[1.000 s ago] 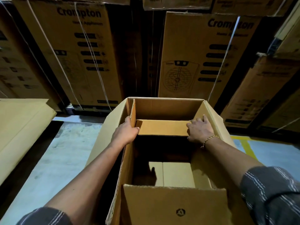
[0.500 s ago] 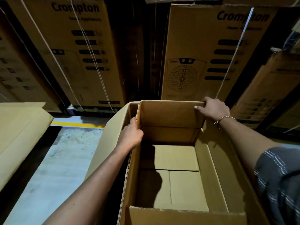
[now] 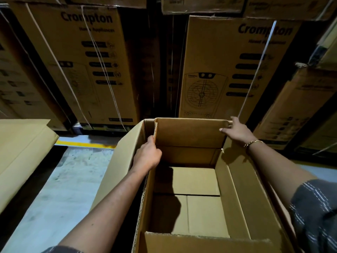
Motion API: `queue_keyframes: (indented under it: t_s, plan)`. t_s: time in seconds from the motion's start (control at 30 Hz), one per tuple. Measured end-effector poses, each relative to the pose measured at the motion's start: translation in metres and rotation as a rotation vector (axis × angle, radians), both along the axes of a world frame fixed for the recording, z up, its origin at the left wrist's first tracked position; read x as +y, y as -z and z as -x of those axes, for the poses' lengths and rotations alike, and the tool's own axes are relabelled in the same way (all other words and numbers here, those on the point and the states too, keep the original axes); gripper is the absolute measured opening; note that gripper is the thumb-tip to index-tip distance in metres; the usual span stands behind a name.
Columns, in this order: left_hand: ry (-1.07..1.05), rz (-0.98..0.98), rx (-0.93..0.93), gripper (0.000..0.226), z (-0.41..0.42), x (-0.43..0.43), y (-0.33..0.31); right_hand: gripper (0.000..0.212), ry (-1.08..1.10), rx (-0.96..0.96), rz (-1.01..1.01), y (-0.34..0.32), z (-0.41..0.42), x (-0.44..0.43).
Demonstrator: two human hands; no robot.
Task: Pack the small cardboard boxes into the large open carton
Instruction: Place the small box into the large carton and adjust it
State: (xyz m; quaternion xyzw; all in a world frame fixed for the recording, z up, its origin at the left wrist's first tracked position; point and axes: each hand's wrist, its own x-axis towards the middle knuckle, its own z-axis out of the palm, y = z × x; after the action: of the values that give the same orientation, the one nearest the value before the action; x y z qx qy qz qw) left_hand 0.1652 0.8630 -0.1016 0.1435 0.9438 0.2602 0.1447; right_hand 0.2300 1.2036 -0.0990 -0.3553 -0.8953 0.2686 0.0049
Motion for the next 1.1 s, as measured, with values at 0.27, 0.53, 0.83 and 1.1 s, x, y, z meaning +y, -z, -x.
queue_keyframes:
  t_s: [0.27,0.53,0.83,1.1]
  plan:
    - [0.013,0.012,-0.007,0.057,-0.001,-0.002,-0.001,0.088,-0.262,-0.216,-0.459,-0.014,-0.096,-0.070]
    - [-0.009,0.028,-0.016,0.055,-0.008,0.000,-0.008,0.099,-0.599,-0.455,-0.289,-0.018,-0.211,-0.170]
    - [-0.031,0.000,-0.038,0.054,-0.014,-0.003,-0.013,0.067,-0.431,-0.259,-0.164,-0.031,-0.289,-0.208]
    - [-0.024,0.007,-0.070,0.066,-0.029,-0.014,-0.017,0.059,-0.429,-0.179,-0.160,-0.030,-0.316,-0.223]
